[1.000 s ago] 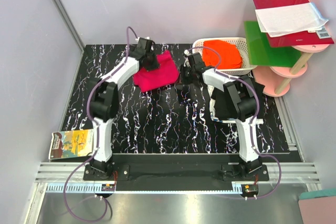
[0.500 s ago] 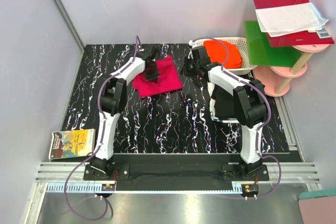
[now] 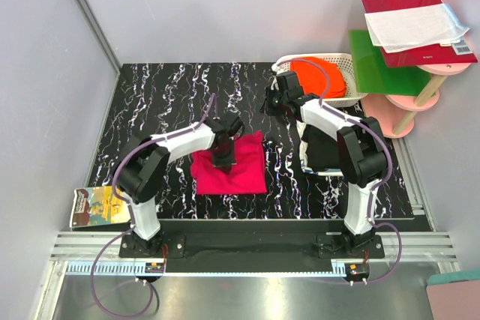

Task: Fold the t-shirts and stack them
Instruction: Smooth out wrinkles on the folded tshirt

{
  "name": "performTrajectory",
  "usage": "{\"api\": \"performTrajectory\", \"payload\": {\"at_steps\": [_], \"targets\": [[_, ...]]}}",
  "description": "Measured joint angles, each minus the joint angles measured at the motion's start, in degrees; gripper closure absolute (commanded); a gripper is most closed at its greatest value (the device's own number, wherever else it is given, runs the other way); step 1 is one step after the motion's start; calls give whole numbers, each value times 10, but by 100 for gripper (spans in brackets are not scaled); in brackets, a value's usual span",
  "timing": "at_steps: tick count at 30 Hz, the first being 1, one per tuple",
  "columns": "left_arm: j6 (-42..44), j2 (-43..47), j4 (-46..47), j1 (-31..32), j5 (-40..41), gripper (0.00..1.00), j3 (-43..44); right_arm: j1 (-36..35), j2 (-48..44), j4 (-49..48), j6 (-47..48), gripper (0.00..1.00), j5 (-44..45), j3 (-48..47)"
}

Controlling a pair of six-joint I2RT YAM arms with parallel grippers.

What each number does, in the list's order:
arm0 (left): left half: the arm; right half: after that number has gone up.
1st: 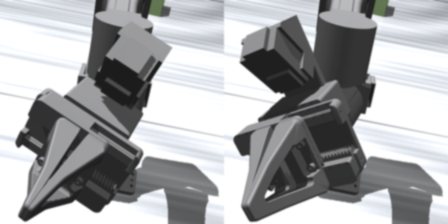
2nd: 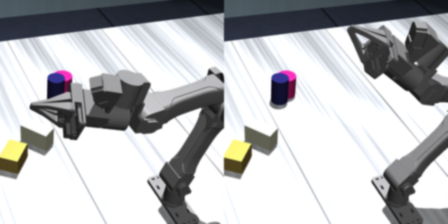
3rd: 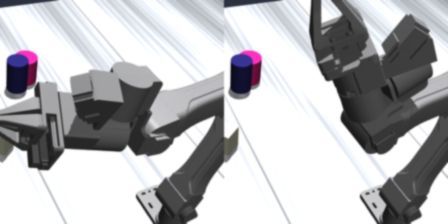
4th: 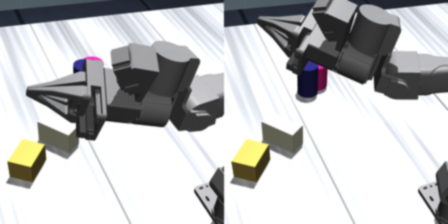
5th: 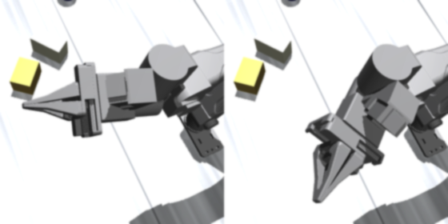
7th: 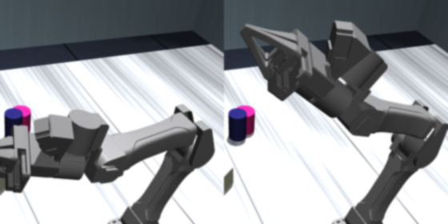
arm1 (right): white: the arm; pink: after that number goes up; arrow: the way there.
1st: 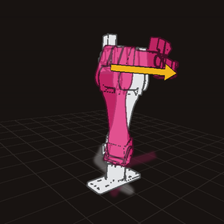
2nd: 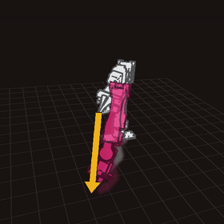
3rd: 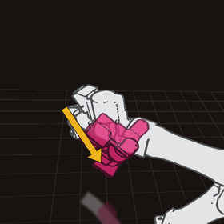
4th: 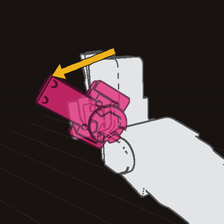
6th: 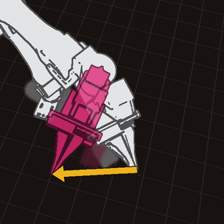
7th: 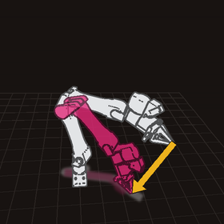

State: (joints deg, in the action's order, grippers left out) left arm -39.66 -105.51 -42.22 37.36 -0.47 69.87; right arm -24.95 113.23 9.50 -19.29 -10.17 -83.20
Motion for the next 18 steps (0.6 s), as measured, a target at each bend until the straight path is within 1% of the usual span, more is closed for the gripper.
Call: {"api": "performTrajectory", "payload": {"at_steps": [1,2,3,4,5,6,7,8,9,10,11,12,15,18], "targets": [[-2,16,-3,6,4,56,-14,0,-7,-1,0,88,0,7],[-4,31,-6,11,9,31,-24,0,-15,-1,0,85,-1,14],[-4,46,-7,13,12,21,-31,0,-23,0,-1,81,-3,20],[-11,70,-10,17,21,14,-36,0,-35,1,0,70,-5,31],[-7,90,-12,18,25,7,-38,0,-48,3,0,67,-9,40],[-9,116,-11,20,29,6,-39,0,-58,3,-3,63,-13,47],[-9,144,-9,21,32,6,-39,0,-73,3,-2,57,-17,55],[-9,179,-6,21,37,8,-39,0,-92,3,-2,57,-24,66],[-9,202,-4,21,40,18,-39,0,-105,5,-5,57,-29,72],[-9,228,-2,21,45,26,-39,0,-122,5,-7,57,-38,79],[-10,250,-1,21,54,31,-40,0,-136,6,-10,55,-49,85],[-11,269,0,21,65,29,-42,0,-154,7,-13,53,-65,91],[-9,296,-6,17,96,15,-53,-2,-178,9,-16,49,-98,98],[-9,268,-23,0,118,13,-55,-7,-191,9,-15,47,-118,121]]}}
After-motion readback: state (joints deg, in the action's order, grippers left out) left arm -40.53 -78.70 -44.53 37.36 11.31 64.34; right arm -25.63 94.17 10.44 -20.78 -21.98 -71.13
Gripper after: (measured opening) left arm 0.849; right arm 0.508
